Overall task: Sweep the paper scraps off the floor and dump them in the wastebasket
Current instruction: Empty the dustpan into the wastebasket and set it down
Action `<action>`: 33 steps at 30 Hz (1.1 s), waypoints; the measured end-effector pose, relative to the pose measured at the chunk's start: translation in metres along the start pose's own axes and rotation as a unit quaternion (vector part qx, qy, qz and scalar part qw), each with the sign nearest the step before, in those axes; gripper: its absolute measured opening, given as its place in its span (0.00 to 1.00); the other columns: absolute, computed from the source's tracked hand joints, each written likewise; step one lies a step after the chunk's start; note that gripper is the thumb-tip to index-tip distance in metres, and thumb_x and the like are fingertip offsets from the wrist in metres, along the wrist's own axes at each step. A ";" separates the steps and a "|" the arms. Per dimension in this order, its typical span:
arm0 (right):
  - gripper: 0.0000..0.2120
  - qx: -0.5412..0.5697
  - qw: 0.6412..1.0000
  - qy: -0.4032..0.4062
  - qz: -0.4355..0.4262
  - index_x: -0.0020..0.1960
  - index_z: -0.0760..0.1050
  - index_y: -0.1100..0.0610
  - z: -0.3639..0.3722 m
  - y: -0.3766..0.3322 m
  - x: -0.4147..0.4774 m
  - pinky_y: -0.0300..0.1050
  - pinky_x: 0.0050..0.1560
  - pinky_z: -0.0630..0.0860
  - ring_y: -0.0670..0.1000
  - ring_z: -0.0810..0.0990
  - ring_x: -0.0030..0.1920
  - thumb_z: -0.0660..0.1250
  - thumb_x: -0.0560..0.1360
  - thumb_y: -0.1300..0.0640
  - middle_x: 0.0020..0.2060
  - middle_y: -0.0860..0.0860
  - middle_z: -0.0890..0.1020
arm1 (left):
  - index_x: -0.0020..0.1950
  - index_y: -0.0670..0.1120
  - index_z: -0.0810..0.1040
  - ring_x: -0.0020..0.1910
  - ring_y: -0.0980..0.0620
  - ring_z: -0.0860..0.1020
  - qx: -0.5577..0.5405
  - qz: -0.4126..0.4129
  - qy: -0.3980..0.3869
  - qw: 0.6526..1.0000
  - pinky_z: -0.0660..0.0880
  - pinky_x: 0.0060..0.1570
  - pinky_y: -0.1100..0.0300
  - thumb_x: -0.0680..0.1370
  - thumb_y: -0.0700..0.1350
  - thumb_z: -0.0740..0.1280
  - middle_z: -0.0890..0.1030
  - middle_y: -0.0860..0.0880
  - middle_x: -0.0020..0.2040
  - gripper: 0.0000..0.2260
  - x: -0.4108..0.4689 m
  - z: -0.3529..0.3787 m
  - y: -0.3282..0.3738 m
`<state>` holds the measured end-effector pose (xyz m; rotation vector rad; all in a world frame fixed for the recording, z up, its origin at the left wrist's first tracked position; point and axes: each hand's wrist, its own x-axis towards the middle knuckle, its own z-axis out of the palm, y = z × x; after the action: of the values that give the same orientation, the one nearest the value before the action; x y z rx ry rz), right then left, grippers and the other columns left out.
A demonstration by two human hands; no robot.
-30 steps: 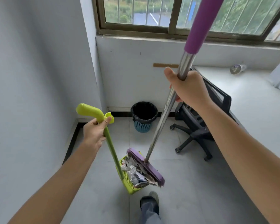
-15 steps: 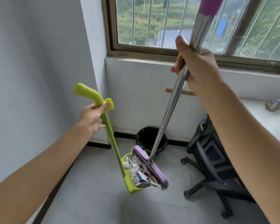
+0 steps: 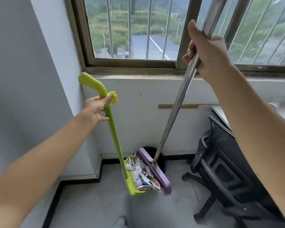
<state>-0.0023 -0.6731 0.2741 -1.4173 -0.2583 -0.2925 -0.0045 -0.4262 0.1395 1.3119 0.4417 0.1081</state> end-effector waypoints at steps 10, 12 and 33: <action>0.20 -0.036 0.974 0.209 -0.073 0.27 0.65 0.55 0.022 0.042 0.061 0.39 0.23 0.67 0.43 0.65 0.17 0.69 0.72 0.61 0.14 0.44 0.66 | 0.65 0.40 0.75 0.68 0.44 0.70 0.046 -0.017 -0.084 0.995 0.69 0.61 0.38 0.75 0.45 0.70 0.74 0.48 0.51 0.20 0.122 0.022 0.027; 0.20 -0.059 0.960 0.252 -0.103 0.26 0.65 0.55 0.017 0.044 0.065 0.39 0.22 0.68 0.43 0.65 0.16 0.69 0.72 0.62 0.13 0.44 0.66 | 0.64 0.40 0.75 0.68 0.44 0.71 0.056 -0.014 -0.089 0.994 0.70 0.60 0.38 0.74 0.46 0.70 0.74 0.48 0.51 0.21 0.136 0.024 0.029; 0.22 -0.136 0.921 0.337 -0.139 0.26 0.60 0.55 -0.035 0.045 0.062 0.39 0.20 0.66 0.43 0.62 0.15 0.66 0.74 0.59 0.12 0.43 0.62 | 0.67 0.42 0.72 0.68 0.44 0.69 0.108 -0.008 -0.080 0.991 0.68 0.61 0.35 0.75 0.50 0.69 0.73 0.44 0.68 0.23 0.183 0.060 0.039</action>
<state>0.0722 -0.7047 0.2489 -1.4623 0.1617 -1.0585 0.1915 -0.4114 0.1410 1.5165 0.3344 -0.0602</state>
